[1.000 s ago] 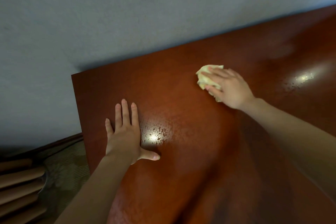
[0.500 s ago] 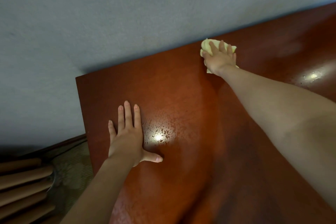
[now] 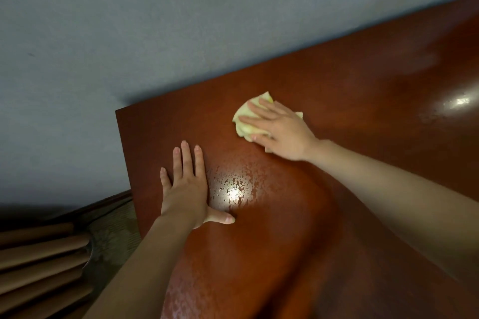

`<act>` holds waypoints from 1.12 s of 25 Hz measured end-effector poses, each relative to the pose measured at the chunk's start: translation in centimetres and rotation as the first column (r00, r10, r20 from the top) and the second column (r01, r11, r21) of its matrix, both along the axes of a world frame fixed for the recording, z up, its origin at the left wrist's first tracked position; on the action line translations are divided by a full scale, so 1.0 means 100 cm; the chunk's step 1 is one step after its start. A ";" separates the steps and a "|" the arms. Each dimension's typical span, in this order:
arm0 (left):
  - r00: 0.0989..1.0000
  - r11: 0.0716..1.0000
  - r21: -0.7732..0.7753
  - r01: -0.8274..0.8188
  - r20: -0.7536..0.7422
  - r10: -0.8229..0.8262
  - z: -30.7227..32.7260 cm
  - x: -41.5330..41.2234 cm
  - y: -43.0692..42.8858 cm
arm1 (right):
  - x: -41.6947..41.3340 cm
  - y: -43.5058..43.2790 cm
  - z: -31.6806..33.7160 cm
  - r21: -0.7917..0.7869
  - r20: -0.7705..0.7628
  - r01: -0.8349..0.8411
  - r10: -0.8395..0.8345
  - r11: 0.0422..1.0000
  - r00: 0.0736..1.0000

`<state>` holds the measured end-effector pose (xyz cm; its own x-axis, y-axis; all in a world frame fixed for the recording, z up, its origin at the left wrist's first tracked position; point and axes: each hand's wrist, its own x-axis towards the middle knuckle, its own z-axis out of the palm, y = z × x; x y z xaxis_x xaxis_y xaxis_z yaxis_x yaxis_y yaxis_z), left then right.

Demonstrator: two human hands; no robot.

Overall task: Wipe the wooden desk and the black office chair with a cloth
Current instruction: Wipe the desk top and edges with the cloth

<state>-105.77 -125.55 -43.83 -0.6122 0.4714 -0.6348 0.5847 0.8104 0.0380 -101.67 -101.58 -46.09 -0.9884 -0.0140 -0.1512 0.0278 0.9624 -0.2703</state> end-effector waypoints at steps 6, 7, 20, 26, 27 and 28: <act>1.000 1.000 -0.007 0.001 -0.006 -0.001 0.002 0.001 0.001 | 0.085 -0.061 -0.005 0.059 -0.041 -0.184 0.186 0.981 0.982; 1.000 1.000 -0.004 0.004 -0.009 -0.004 0.002 0.001 0.001 | 0.091 -0.063 -0.006 0.084 -0.033 -0.229 0.233 0.970 0.972; 1.000 1.000 0.019 -0.002 -0.022 0.002 -0.002 0.001 -0.001 | -0.040 -0.007 -0.002 0.092 0.012 0.074 -0.076 0.993 0.997; 0.999 1.000 0.008 0.008 -0.034 -0.008 -0.002 0.001 0.000 | -0.089 -0.022 -0.005 0.064 -0.001 0.393 -0.394 0.917 0.919; 0.999 1.000 0.004 0.009 -0.034 -0.009 -0.002 0.001 0.000 | -0.092 -0.026 -0.005 0.057 0.005 0.426 -0.427 0.903 0.904; 0.999 1.000 -0.003 0.010 -0.033 -0.010 -0.001 0.002 0.000 | -0.092 -0.030 -0.005 0.051 0.010 0.439 -0.440 0.897 0.898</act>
<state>-105.58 -125.54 -43.95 -0.6286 0.4754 -0.6155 0.5933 0.8048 0.0157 -110.91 -104.58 -46.62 -0.8891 0.4285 -0.1612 0.4556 0.8623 -0.2209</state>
